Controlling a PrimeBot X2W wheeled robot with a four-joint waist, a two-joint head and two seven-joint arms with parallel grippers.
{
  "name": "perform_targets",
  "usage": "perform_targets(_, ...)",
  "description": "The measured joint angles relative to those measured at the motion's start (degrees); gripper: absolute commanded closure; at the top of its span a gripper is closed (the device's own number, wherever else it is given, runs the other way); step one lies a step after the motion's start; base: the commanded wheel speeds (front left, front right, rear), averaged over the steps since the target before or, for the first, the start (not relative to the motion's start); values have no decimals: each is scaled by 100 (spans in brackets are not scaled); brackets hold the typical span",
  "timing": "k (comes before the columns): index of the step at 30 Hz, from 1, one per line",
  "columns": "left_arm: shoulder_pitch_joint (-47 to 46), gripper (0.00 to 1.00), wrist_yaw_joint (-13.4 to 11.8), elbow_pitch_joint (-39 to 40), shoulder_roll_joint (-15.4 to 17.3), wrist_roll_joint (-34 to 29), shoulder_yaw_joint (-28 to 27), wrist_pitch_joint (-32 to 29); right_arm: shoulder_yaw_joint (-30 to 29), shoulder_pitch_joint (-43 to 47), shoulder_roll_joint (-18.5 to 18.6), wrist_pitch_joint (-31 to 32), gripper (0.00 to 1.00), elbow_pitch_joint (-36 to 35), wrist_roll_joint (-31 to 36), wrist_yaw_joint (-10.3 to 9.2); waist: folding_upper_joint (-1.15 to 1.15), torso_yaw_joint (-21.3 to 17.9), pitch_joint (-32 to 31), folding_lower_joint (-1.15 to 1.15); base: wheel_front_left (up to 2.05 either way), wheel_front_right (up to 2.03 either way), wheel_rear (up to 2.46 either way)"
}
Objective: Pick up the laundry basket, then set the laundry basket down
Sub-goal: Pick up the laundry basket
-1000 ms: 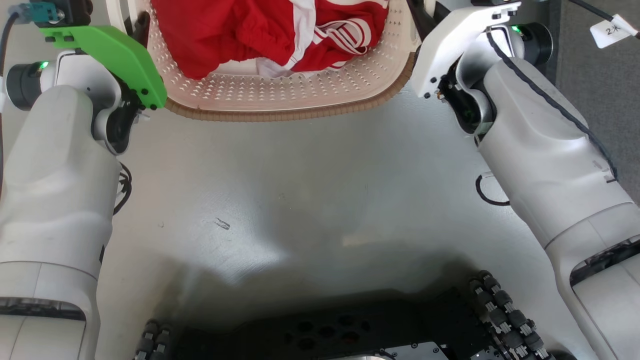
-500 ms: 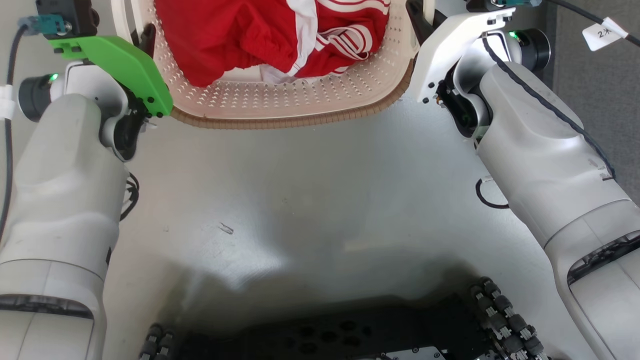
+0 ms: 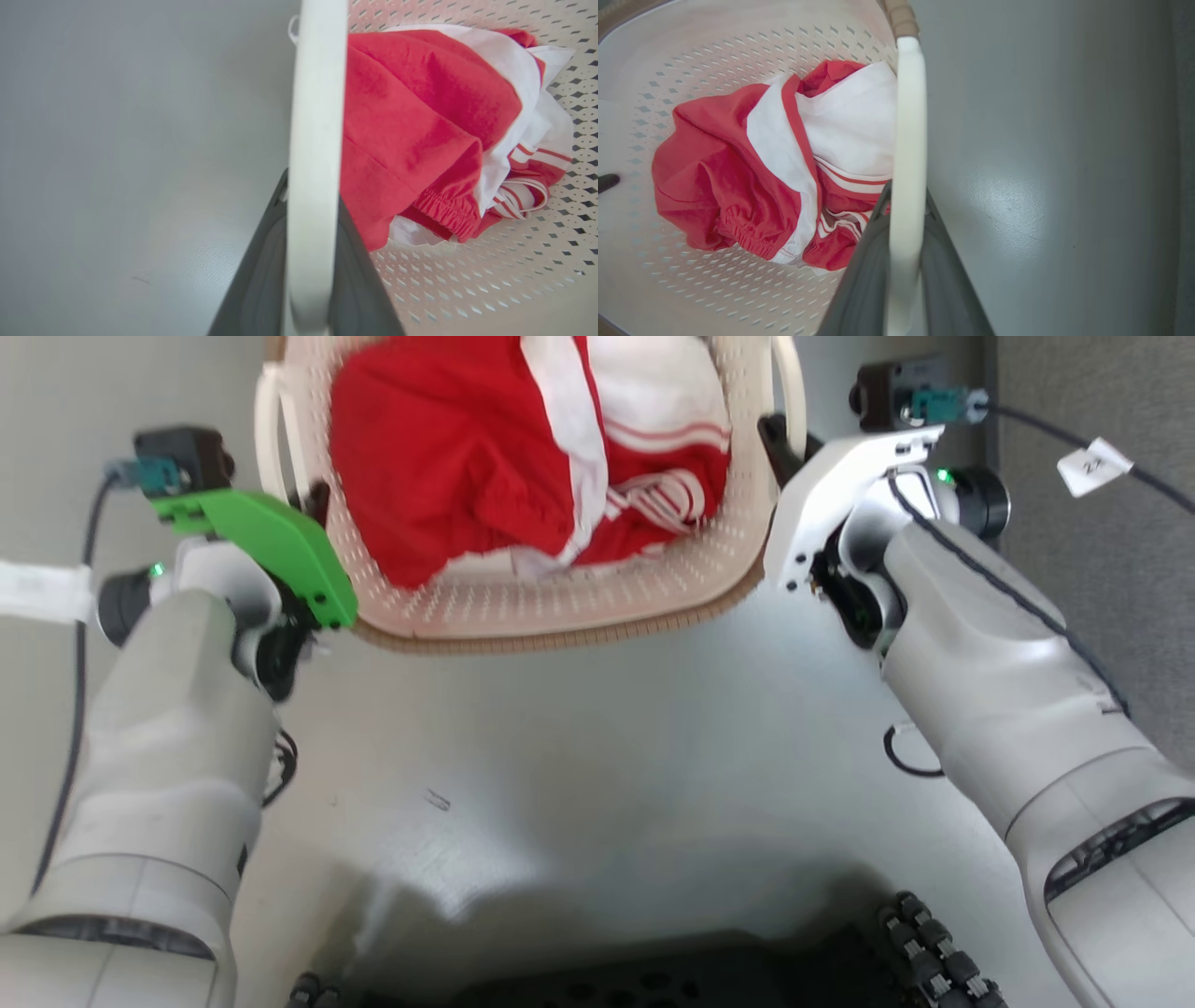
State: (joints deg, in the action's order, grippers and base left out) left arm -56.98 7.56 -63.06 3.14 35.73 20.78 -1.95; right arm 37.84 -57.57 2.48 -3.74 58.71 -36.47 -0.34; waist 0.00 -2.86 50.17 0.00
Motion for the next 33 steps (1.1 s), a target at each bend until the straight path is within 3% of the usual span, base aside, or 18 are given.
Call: perform_targets(33, 1545, 100, 25, -853, -404, 599, 94, -192, 316, 1563, -168, 209, 100, 789, -857, 285, 0, 79, -2196, -1, 0, 0, 0)
